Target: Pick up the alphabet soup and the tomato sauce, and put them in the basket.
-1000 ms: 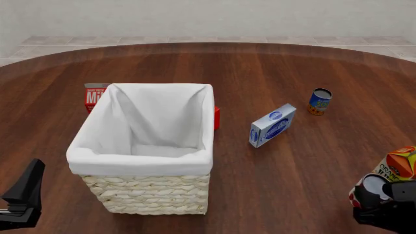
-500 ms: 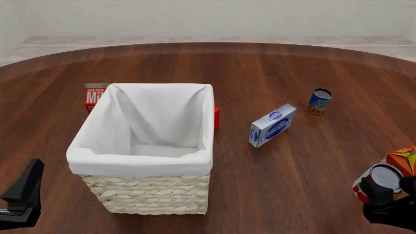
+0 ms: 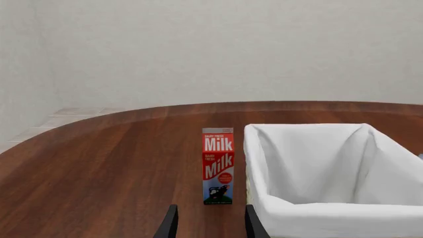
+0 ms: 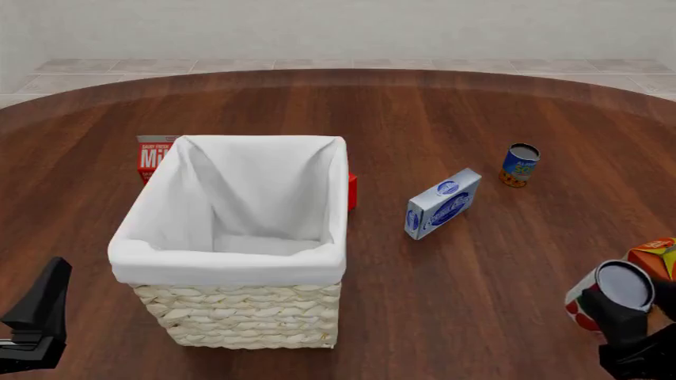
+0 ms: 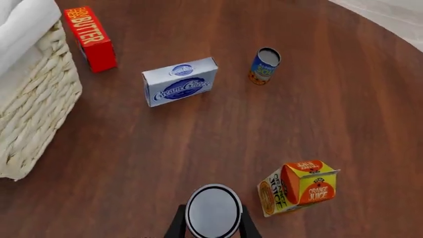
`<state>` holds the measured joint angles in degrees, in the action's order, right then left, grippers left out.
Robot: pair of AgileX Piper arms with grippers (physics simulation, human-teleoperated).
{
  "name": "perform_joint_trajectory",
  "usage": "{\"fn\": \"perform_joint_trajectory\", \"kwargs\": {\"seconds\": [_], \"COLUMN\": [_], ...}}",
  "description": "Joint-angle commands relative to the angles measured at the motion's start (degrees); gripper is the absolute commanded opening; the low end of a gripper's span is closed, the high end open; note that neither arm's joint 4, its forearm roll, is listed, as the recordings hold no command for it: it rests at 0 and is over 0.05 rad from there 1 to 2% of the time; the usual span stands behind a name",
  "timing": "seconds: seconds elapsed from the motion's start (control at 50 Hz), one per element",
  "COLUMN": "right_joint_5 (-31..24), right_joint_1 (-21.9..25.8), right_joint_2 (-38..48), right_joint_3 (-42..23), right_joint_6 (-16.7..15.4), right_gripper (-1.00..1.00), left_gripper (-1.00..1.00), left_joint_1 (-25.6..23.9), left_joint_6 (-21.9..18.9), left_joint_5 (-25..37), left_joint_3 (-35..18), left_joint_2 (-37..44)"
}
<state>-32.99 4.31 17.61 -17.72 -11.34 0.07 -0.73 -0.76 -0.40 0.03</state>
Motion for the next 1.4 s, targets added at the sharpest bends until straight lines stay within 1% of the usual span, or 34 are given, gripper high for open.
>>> {"fn": "perform_joint_trajectory", "kwargs": {"seconds": [0.02,0.04,0.08,0.12,0.24,0.4,0.48,0.64,0.76,0.78,0.86,0.98,1.02,1.12,1.26,1.3,1.36,1.4], "right_joint_5": [-4.24,-4.42,-4.53,-4.69,-5.84,-6.58,-6.36,-6.83,-6.68,-6.67,-6.69,-6.85,-6.76,-6.66,-6.14,-5.98,-5.55,-5.34], "right_joint_1": [3.96,4.17,4.76,5.03,5.99,8.92,9.55,11.08,12.46,12.62,13.56,16.59,17.08,19.24,20.37,20.73,20.83,21.34], "right_joint_2": [-0.60,-0.62,-0.12,-0.20,-0.19,1.12,2.07,3.23,3.63,3.59,4.28,6.31,6.84,8.86,10.60,11.47,12.04,12.66], "right_joint_3": [-3.77,-4.03,-4.42,-4.61,-6.31,-8.58,-9.67,-11.67,-11.39,-11.26,-11.65,-13.32,-13.91,-16.05,-17.93,-19.10,-19.43,-19.76], "right_joint_6": [0.29,0.04,0.66,-0.03,-0.15,0.65,0.00,0.07,-0.79,-1.36,-1.59,-0.12,-0.54,0.01,-0.77,0.27,-0.37,-0.17], "right_gripper": [-1.00,-1.00,-1.00,-1.00,-1.00,-1.00,-1.00,-1.00,-1.00,-1.00,-1.00,-1.00,-1.00,-1.00,-1.00,-1.00,-1.00,-1.00], "left_gripper": [1.00,1.00,1.00,1.00,1.00,1.00,1.00,1.00,1.00,1.00,1.00,1.00,1.00,1.00,1.00,1.00,1.00,1.00], "left_joint_1": [0.06,0.06,0.05,0.09,0.03,0.07,0.08,0.06,0.02,0.04,0.02,-0.01,-0.03,-0.07,-0.02,-0.03,-0.05,-0.06], "left_joint_6": [0.07,0.07,0.10,0.16,0.13,0.15,0.20,0.32,0.31,0.32,0.29,0.24,0.22,0.18,0.19,0.21,0.18,0.16], "left_joint_5": [-0.04,-0.03,-0.02,0.00,0.02,0.05,0.03,-0.02,-0.05,-0.06,-0.05,-0.04,-0.03,0.00,0.04,0.04,0.05,0.05], "left_joint_3": [-0.05,-0.06,-0.09,-0.11,-0.11,-0.14,-0.15,-0.13,-0.12,-0.12,-0.08,-0.05,-0.04,-0.04,-0.04,-0.05,-0.04,-0.03], "left_joint_2": [0.00,0.00,0.00,0.00,0.00,0.00,0.00,0.00,0.00,0.00,0.00,0.00,0.00,0.00,0.00,0.00,0.00,0.00]}}
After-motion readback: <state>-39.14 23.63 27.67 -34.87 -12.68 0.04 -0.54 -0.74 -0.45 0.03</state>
